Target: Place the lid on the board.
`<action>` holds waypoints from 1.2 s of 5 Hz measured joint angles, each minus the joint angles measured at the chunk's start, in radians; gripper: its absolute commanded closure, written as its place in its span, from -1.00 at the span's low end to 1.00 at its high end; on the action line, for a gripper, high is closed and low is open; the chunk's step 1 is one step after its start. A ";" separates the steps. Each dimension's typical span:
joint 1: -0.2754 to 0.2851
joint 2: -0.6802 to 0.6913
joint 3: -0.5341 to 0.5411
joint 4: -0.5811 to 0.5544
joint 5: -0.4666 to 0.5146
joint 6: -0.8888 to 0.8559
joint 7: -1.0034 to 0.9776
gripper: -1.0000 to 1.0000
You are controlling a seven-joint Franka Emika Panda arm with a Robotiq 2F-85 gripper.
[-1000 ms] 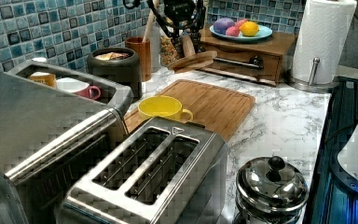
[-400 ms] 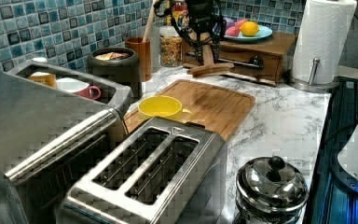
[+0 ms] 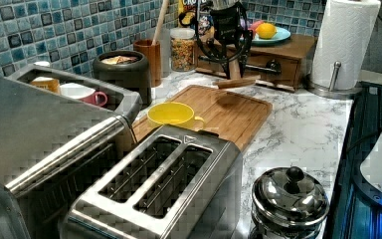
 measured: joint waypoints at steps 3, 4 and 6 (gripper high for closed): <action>0.011 0.018 0.024 -0.023 -0.045 0.160 0.007 1.00; 0.010 0.018 0.033 -0.023 -0.045 0.169 0.007 1.00; 0.025 0.035 0.033 -0.021 -0.045 0.190 0.007 1.00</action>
